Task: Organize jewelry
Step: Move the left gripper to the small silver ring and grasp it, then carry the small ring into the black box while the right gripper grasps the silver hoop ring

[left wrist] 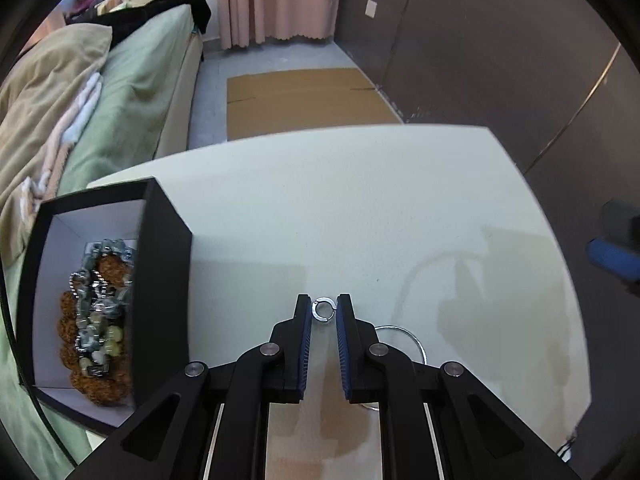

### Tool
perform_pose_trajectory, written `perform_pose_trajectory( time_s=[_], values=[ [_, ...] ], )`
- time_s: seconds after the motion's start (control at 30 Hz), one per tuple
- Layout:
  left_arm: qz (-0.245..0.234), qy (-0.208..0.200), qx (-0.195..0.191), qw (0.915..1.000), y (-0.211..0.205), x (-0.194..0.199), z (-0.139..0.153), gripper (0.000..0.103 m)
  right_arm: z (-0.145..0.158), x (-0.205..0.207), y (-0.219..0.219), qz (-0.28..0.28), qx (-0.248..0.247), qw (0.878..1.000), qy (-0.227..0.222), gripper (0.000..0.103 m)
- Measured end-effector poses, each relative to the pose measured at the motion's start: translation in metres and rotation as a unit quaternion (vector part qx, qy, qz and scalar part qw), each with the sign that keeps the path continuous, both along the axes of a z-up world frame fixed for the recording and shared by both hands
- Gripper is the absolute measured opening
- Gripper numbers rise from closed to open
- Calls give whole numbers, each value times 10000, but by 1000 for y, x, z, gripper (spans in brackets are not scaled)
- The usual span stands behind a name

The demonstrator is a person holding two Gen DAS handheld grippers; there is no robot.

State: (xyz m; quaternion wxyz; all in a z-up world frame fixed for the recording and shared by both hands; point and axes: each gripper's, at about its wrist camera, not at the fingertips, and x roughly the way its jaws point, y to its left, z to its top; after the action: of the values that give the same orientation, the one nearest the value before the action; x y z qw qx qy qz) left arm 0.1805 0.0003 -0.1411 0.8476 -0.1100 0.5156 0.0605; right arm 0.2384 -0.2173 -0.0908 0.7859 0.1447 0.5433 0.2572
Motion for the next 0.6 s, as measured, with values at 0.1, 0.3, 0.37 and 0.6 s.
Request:
perform_pose_trajectory(
  time_s=[0.1, 0.3, 0.37, 0.6],
  values=[
    [24, -167, -125, 9998, 4, -7, 14, 13, -4, -1, 8, 114, -83, 9999, 39, 68],
    [231, -408, -319, 9984, 22, -20, 35, 13, -16, -9, 36, 502, -462, 9976, 63, 68],
    [321, -498, -340, 9977, 31, -25, 42, 13, -19, -12, 46, 624, -562, 9965, 29, 67],
    [604, -721, -453, 9945, 59, -43, 59, 13, -36, -27, 93, 1194, -766, 9898, 96, 59]
  ],
)
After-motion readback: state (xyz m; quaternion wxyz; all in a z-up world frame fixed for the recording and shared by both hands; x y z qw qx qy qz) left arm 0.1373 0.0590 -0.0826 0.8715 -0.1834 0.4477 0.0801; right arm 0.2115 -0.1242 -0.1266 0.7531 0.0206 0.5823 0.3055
